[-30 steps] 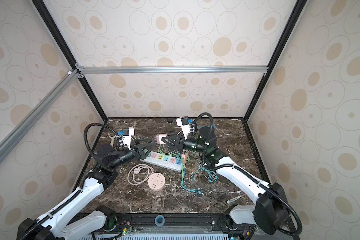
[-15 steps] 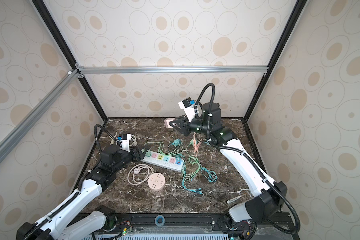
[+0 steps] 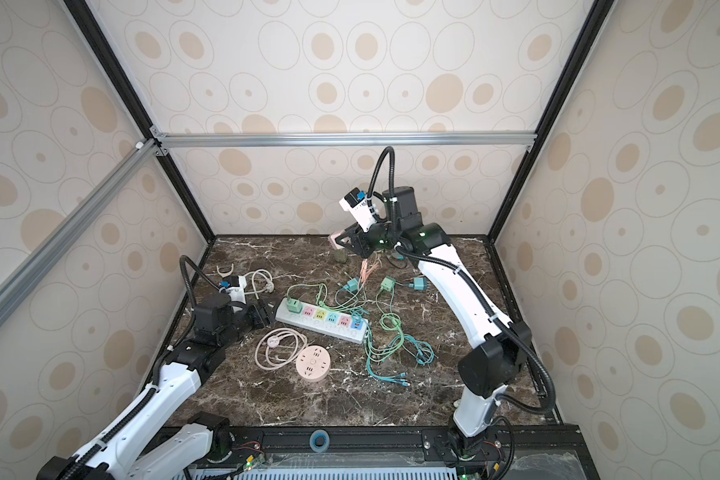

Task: Insert the plug
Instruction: 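Open the left gripper and withdraw it while the right gripper holds the plug, then carry the pink plug over the yellow socket while the left arm draws back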

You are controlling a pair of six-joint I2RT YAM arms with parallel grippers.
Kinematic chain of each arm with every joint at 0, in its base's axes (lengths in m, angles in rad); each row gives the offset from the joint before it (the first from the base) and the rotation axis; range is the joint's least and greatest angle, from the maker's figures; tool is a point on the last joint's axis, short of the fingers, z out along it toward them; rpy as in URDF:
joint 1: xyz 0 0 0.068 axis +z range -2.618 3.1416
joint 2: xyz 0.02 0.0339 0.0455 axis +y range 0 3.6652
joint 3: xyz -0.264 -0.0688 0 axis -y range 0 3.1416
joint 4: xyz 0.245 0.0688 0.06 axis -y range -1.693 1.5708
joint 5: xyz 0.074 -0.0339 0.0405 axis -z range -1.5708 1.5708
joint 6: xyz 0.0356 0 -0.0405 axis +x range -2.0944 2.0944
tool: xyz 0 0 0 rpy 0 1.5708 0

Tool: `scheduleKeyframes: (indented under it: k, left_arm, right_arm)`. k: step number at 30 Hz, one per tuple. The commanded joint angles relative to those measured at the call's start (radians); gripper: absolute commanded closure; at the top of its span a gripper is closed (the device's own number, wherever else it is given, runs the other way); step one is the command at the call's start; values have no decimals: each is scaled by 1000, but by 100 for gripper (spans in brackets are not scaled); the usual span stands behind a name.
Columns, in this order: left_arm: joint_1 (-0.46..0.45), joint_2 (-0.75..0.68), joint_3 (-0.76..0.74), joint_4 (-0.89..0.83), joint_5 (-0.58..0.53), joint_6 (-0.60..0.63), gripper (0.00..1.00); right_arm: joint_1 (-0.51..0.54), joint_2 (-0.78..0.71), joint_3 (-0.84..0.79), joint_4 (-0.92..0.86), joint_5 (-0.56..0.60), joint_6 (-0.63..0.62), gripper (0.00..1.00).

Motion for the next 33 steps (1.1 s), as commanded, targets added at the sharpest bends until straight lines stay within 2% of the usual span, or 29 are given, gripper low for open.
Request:
scheduleKeyframes:
  k: [1, 4, 7, 13, 21, 33]
  left_arm:
    - [24, 8, -12, -10, 24, -16, 32]
    - [43, 17, -11, -24, 31, -14, 33]
    - [65, 24, -17, -33, 27, -10, 33]
    - [105, 58, -55, 25, 51, -11, 29]
    - [148, 195, -65, 138, 108, -18, 35]
    - [163, 373, -11, 229, 195, 29, 42]
  right_arm:
    - [-3, 94, 65, -85, 12, -69, 91]
    - [3, 167, 114, -115, -6, -61, 92]
    - [25, 192, 90, -110, 20, -81, 92]
    - [102, 237, 66, -204, 103, -195, 92]
    - [150, 274, 30, -246, 124, -257, 92]
    - [234, 352, 32, -282, 251, -328, 92]
